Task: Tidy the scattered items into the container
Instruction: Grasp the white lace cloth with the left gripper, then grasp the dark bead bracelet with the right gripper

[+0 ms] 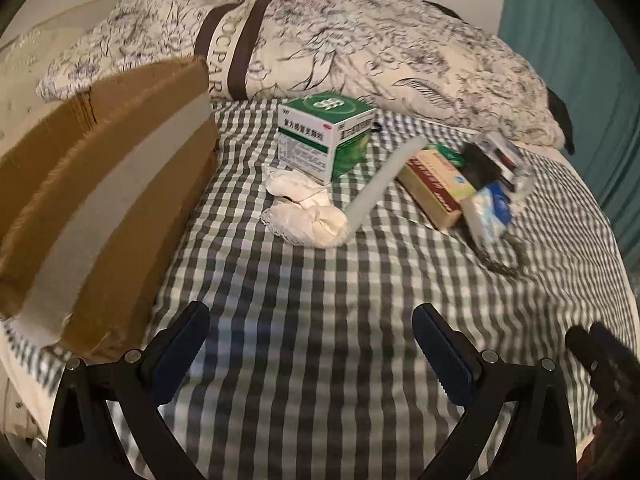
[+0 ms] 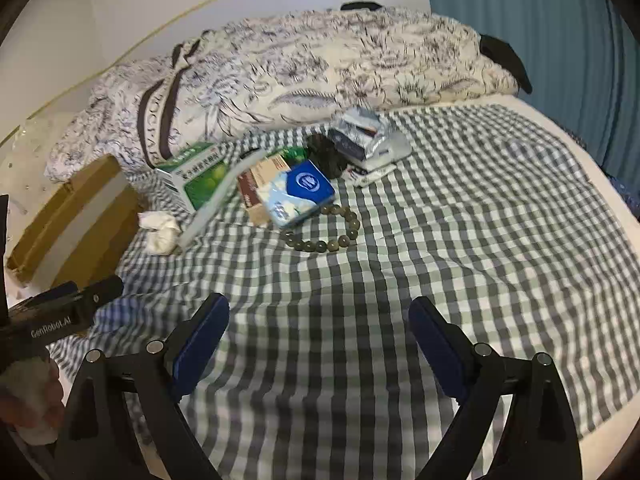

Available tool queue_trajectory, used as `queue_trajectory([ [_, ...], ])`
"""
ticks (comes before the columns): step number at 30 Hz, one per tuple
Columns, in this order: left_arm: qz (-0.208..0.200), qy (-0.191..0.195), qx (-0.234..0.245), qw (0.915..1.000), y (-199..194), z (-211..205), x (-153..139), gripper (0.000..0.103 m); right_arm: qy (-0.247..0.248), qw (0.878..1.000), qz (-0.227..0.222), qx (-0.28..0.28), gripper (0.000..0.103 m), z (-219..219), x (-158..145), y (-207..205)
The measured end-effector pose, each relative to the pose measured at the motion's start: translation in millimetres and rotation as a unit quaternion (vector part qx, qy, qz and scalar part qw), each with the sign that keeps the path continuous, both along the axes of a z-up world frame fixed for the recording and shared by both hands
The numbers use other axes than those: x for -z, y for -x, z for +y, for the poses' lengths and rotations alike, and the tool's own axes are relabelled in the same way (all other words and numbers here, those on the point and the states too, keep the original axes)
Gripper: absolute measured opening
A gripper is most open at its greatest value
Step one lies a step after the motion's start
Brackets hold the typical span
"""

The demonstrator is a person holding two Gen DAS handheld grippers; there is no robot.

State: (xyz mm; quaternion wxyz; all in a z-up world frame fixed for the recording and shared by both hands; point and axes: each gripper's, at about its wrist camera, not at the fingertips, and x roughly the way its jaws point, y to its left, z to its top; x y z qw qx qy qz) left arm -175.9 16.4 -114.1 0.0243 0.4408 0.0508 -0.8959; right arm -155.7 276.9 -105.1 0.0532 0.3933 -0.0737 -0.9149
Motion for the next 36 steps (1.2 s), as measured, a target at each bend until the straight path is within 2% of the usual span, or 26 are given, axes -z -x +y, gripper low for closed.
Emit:
queue_trajectory([
  [8, -0.015, -0.012, -0.040, 0.9990, 53.6, -16.3, 26.5, 0.103, -0.008, 0.999, -0.039, -0.002, 0.092, -4.1, 38.7, 43.5],
  [11, -0.008, 0.004, -0.055, 0.9984, 71.7, -18.6, 31.3, 0.103, -0.011, 0.999, -0.048, -0.003, 0.092, -6.3, 47.5, 55.5],
  [13, -0.016, 0.000, -0.060, 0.9980, 80.9, -20.9, 36.2, 0.103, -0.015, 0.999, -0.050, -0.004, 0.092, -8.5, 52.3, 62.9],
  [23, -0.039, -0.021, -0.089, 0.9951, 112.3, -30.5, 53.7, 0.103, -0.049, 0.998, -0.048, -0.011, 0.094, -20.6, 58.2, 91.9],
  [27, -0.045, -0.014, -0.095, 0.9943, 121.9, -31.7, 61.6, 0.103, -0.072, 0.996, -0.049, -0.012, 0.100, -27.5, 62.1, 106.1],
  [34, -0.037, 0.014, -0.090, 0.9951, 132.6, -26.6, 65.1, 0.103, -0.096, 0.993, -0.063, -0.016, 0.103, -34.6, 69.5, 137.6],
  [35, -0.034, 0.014, -0.087, 0.9955, 132.8, -26.9, 65.1, 0.102, -0.097, 0.993, -0.063, -0.016, 0.103, -34.6, 70.6, 139.4],
  [36, -0.031, 0.013, -0.084, 0.9959, 132.0, -26.9, 64.7, 0.094, -0.097, 0.993, -0.064, -0.016, 0.102, -34.1, 71.5, 140.1],
])
